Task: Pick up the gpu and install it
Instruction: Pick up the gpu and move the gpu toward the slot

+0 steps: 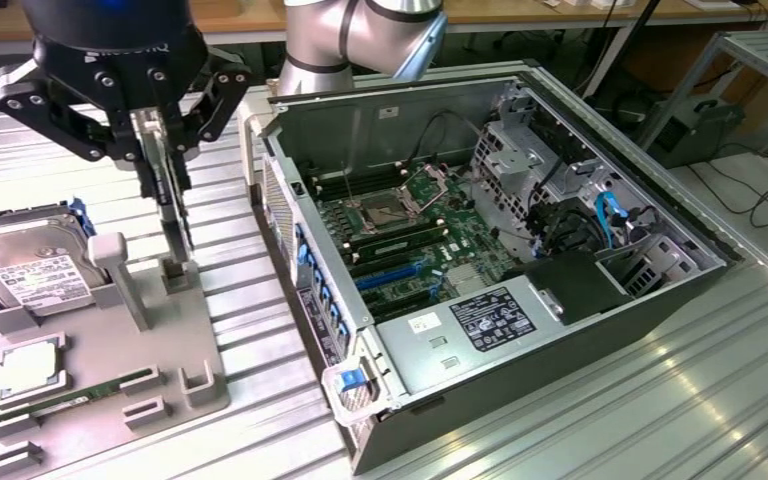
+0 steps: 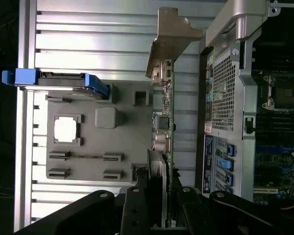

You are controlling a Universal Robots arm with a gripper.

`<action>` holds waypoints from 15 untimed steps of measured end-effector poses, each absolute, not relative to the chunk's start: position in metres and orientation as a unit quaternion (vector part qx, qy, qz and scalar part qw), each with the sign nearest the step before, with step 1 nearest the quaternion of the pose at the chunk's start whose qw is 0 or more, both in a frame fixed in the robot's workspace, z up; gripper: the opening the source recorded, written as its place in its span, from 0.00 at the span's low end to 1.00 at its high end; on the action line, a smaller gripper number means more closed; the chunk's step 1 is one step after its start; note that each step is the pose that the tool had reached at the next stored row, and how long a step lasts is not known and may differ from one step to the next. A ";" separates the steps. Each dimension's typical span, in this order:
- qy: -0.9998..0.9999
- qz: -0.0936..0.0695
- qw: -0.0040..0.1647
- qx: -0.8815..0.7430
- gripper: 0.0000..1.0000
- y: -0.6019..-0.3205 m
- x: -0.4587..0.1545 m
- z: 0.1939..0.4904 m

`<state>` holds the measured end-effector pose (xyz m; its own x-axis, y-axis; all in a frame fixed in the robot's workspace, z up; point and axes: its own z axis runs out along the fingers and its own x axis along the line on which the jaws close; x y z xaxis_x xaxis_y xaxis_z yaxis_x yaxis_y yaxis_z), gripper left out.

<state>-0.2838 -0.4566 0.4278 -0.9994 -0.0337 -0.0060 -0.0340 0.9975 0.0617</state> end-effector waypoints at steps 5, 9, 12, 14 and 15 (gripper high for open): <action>0.999 0.031 0.002 -0.017 0.27 -0.457 -0.275 0.427; 0.999 0.031 0.002 -0.017 0.27 -0.457 -0.268 0.427; 0.999 0.031 0.002 -0.017 0.27 -0.457 -0.263 0.427; 0.999 0.031 0.002 -0.017 0.27 -0.457 -0.260 0.427; 0.999 0.031 0.002 -0.017 0.27 -0.457 -0.259 0.427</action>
